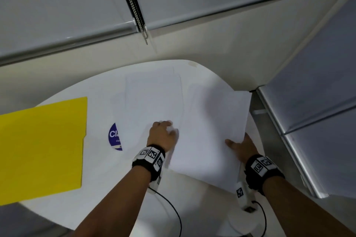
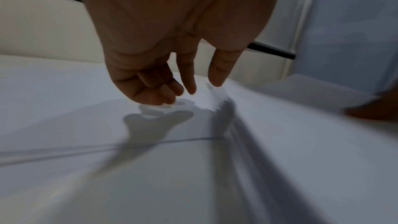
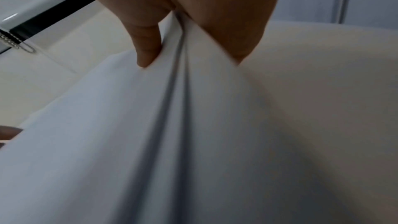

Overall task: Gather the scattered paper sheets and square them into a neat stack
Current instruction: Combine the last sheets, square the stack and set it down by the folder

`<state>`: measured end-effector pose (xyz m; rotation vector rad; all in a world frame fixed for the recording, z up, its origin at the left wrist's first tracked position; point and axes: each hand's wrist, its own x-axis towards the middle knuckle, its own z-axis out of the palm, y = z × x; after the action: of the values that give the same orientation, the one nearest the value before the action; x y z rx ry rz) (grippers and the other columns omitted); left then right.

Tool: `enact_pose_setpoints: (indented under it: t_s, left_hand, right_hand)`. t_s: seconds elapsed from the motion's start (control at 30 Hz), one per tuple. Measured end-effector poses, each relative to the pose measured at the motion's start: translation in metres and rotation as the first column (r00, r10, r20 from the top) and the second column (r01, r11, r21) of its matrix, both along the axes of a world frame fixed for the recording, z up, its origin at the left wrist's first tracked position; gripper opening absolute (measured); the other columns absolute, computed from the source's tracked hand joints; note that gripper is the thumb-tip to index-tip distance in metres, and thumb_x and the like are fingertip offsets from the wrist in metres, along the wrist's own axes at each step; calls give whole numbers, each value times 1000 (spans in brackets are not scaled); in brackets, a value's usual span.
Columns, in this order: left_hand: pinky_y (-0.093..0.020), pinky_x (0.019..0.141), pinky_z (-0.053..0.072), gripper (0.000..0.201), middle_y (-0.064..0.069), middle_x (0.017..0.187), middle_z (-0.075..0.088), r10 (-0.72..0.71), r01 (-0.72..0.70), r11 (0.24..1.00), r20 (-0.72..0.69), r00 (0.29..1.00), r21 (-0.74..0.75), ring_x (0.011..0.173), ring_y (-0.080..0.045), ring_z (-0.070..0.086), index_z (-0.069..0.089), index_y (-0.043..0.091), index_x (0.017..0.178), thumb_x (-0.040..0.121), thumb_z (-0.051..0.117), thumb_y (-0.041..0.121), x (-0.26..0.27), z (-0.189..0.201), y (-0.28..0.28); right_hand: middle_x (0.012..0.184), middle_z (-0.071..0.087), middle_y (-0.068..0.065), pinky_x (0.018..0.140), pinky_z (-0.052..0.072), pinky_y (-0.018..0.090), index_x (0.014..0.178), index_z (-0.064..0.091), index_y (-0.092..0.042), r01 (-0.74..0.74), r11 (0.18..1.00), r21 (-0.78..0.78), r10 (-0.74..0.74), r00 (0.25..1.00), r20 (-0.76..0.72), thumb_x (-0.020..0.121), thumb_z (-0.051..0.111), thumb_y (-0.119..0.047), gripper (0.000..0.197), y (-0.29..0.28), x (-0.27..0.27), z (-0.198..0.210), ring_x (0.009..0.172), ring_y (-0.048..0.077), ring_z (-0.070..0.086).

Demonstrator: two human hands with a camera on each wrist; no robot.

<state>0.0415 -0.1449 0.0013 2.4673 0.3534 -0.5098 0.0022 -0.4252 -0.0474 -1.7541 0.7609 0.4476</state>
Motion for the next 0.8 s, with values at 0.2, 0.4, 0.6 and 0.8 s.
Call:
enact_pose_setpoints:
  t_s: [0.2,0.4,0.6,0.8]
  left_hand:
    - [-53,117,17,120,-17,159,13,634,-593,763,-116,765,258,147,-36,13,16,2,152,70,62,77,42,-2,102]
    - [-57,115,16,133,-21,161,1,570,-509,797,-127,812,327,149,-36,4,5,-1,152,64,67,77,55,-19,62]
    - [-51,98,41,77,-18,138,37,522,-510,841,-23,853,182,126,-39,37,27,19,139,77,71,29,58,-22,45]
    - [-34,76,48,75,-12,113,61,533,-522,828,0,846,-205,93,-31,60,33,30,141,80,74,15,56,8,78]
  right_hand:
    - [120,61,8,89,46,33,135,47,-12,-21,999,-29,22,1000,13,79,76,-25,64,-2,-1,-7,98,24,57]
    - [115,60,5,88,46,34,133,49,-12,-16,999,-34,17,999,38,79,77,-24,62,-1,2,-10,98,24,57]
    - [118,60,7,93,47,36,133,49,-12,-17,1000,-25,17,999,33,79,77,-25,63,-1,1,-9,100,25,57]
    - [116,60,7,90,47,35,133,49,-12,-18,1000,-10,19,999,33,80,76,-22,60,-1,2,-5,98,25,58]
